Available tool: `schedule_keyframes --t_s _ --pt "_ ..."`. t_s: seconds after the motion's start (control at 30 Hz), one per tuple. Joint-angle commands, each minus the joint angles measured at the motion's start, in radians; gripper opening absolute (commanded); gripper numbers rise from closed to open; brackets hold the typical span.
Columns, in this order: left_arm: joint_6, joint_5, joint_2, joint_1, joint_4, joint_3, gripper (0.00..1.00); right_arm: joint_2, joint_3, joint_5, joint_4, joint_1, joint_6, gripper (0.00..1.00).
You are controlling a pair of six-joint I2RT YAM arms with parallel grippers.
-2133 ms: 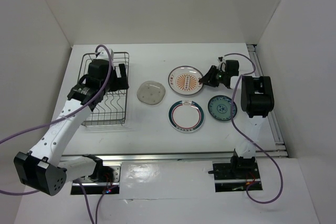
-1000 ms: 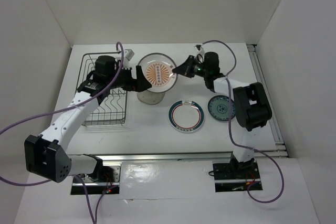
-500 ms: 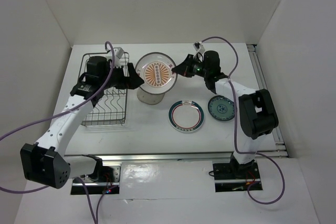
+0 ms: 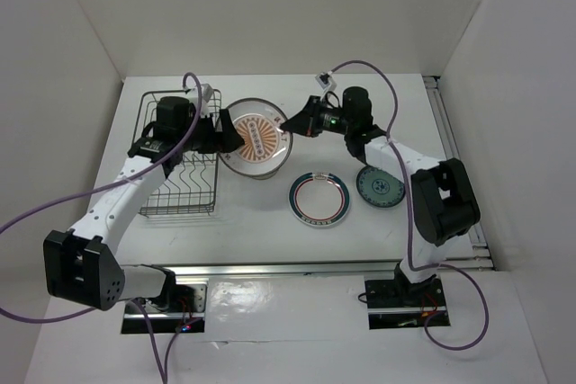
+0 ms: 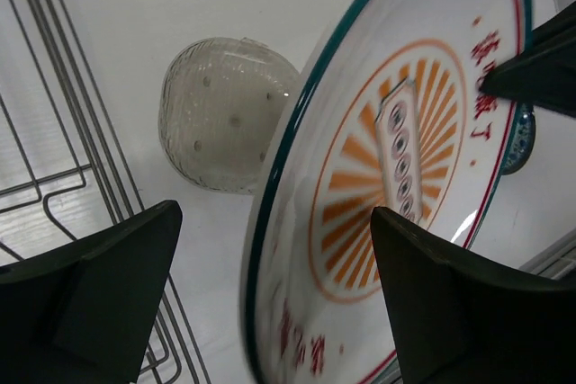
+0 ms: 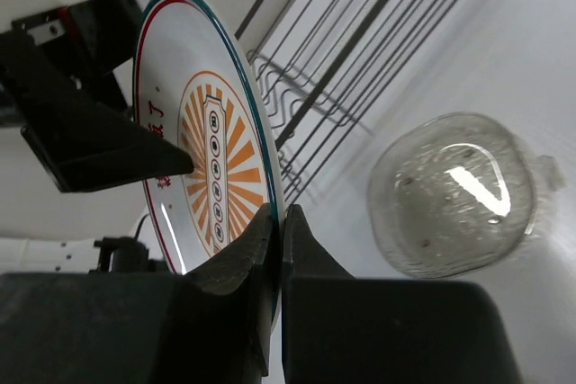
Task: Load the plates into the dish rack
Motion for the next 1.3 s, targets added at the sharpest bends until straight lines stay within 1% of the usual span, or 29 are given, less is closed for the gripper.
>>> schedule_keyframes --t_s 0.0,0.03,0.1,0.13,0.17,0.2,0.23,0.27,0.3,0.43,0.47,0.53,0.57,0.6,0.63,0.67,0.73,0.77,0.83,0.87,0.97,1.0,1.07,1.1,1.17,1.2,1.27 --pt "-0.001 0.100 -0.016 0.007 0.069 0.007 1.00 -0.023 0.043 -0.082 0.095 0.050 0.004 0.00" --pt "-0.001 0.114 -0.025 0.007 0.069 0.007 1.00 -0.023 0.052 -0.082 0.086 0.050 0.004 0.00" --pt "-0.001 0.127 -0.025 0.016 0.081 0.007 0.87 -0.023 0.053 -0.071 0.074 0.060 -0.007 0.00" --pt "-0.001 0.127 -0.025 0.016 0.081 0.007 0.70 -0.023 0.053 -0.071 0.074 0.060 -0.007 0.00" --pt "-0.001 0.127 -0.025 0.016 0.081 0.007 0.50 -0.023 0.053 -0.071 0.074 0.060 -0.007 0.00" --pt "0.008 0.127 -0.025 0.016 0.081 0.007 0.16 -0.023 0.053 -0.062 0.074 0.060 -0.007 0.00" --pt "0.008 0.127 -0.025 0.016 0.081 0.007 0.08 -0.014 0.053 -0.062 0.074 0.060 -0.007 0.00" --pt "0.008 0.127 -0.025 0.016 0.081 0.007 0.03 -0.014 0.053 -0.062 0.074 0.060 -0.007 0.00" --pt "0.008 0.127 -0.034 0.016 0.071 0.016 0.00 -0.014 0.062 -0.062 0.074 0.060 -0.007 0.00" --pt "0.008 0.137 -0.052 0.016 0.071 0.016 0.00 0.006 0.072 -0.062 0.074 0.060 -0.007 0.00" --pt "0.008 0.137 -0.052 0.016 0.071 0.016 0.00 0.006 0.072 -0.062 0.083 0.060 -0.007 0.03" --pt "0.008 0.127 -0.080 0.016 0.062 0.016 0.00 0.017 0.082 -0.062 0.083 0.060 -0.007 0.62" --pt "0.018 0.089 -0.091 0.016 0.048 0.016 0.00 0.017 0.082 -0.062 0.083 0.060 -0.007 0.87" --pt "0.018 0.061 -0.103 0.016 0.039 0.016 0.00 0.017 0.082 -0.051 0.062 0.060 -0.007 1.00" --pt "0.039 0.029 -0.132 0.016 0.038 0.016 0.00 0.027 0.094 -0.051 0.052 0.060 -0.018 1.00" --pt "0.039 -0.057 -0.146 0.016 0.019 0.016 0.00 0.027 0.094 -0.051 0.052 0.049 -0.018 1.00" --pt "0.048 -0.143 -0.195 0.016 -0.018 0.016 0.00 0.027 0.085 -0.062 0.042 0.026 -0.018 1.00" --pt "0.048 -0.218 -0.210 0.016 -0.027 0.016 0.00 0.027 0.065 -0.062 0.054 0.026 -0.018 1.00" --pt "0.048 -0.289 -0.236 0.016 -0.060 0.042 0.00 0.027 0.056 -0.073 0.054 -0.006 -0.018 1.00" --pt "0.059 -0.380 -0.258 0.016 -0.073 0.042 0.00 0.027 0.045 -0.073 0.054 -0.006 -0.018 1.00" --pt "0.074 -0.571 -0.287 0.016 -0.115 0.068 0.00 0.018 0.045 -0.073 0.008 -0.032 -0.029 1.00" --pt "0.087 -0.723 -0.296 0.016 -0.115 0.068 0.00 0.007 0.045 -0.073 -0.006 -0.041 -0.044 1.00" --pt "0.122 -0.847 -0.325 0.004 -0.100 0.024 0.00 -0.002 0.045 -0.073 -0.027 -0.051 -0.058 1.00" --pt "0.133 -0.943 -0.325 -0.005 -0.078 0.012 0.00 -0.013 0.036 -0.073 -0.037 -0.051 -0.068 1.00" --pt "0.145 -1.004 -0.325 -0.005 -0.078 0.001 0.00 -0.023 0.036 -0.073 -0.046 -0.060 -0.069 1.00" --pt "0.145 -1.057 -0.325 -0.005 -0.078 0.001 0.00 -0.023 0.036 -0.073 -0.046 -0.060 -0.069 1.00" --pt "0.145 -1.081 -0.296 -0.005 -0.087 0.001 0.00 -0.023 0.036 -0.085 -0.046 -0.060 -0.078 1.00"
